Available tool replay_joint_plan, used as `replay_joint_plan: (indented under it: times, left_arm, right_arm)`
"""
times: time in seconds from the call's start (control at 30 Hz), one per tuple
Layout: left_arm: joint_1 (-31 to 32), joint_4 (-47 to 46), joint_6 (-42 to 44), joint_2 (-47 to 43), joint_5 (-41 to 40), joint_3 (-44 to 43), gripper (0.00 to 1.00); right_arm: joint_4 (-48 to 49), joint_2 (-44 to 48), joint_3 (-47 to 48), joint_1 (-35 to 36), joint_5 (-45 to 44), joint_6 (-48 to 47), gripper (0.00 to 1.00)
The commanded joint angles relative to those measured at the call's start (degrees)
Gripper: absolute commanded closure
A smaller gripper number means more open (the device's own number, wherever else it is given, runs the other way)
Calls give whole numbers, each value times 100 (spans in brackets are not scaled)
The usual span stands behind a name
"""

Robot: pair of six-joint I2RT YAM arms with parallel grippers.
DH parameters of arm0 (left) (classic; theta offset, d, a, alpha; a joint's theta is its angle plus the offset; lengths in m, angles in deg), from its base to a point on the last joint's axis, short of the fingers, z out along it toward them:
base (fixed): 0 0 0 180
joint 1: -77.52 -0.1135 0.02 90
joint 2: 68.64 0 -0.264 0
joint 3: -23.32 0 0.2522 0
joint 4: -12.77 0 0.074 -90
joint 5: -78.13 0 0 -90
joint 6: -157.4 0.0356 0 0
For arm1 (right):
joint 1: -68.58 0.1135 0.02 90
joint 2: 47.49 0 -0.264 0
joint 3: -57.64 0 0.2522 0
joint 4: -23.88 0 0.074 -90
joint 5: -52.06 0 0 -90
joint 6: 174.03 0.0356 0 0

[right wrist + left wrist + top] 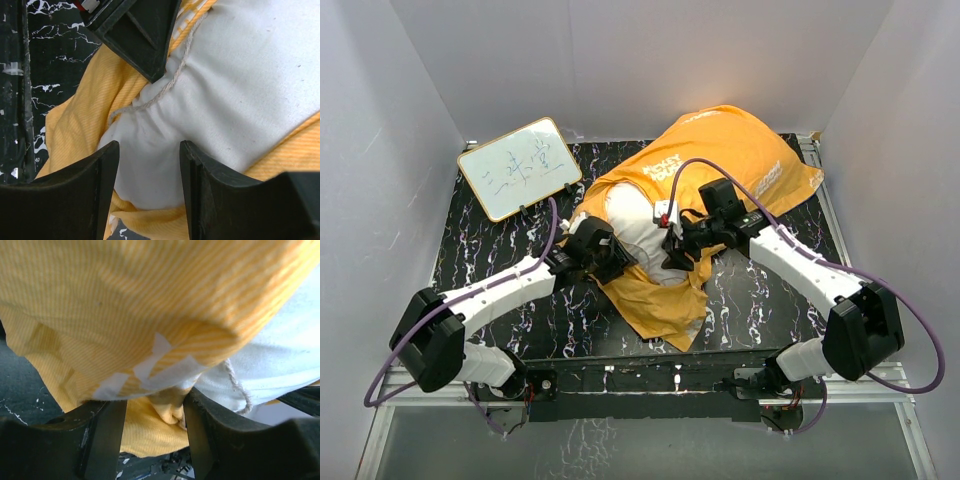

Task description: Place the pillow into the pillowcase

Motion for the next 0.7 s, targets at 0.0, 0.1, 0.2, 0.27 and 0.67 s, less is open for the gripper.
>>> replay_joint_plan:
  times: [0.0, 0.1, 0.2, 0.27, 0.67]
  left_arm:
    - [13, -240, 182, 60, -454, -57, 54]
    - [17, -342, 270, 276, -417, -123, 56]
    - [9, -464, 321, 397, -212, -143, 97]
    - [8, -421, 352, 286, -57, -196, 100]
    - [-40, -2433, 392, -418, 3948, -348, 100]
  right_arm:
    - [346, 39, -105, 130, -328, -179, 46]
    - [460, -9, -208, 189, -556, -189, 46]
    - [638, -45, -388, 240, -827, -67, 46]
    - [938, -31, -588, 304, -1224, 109, 47]
    - [1979, -1469, -187, 245, -3236, 1708, 92]
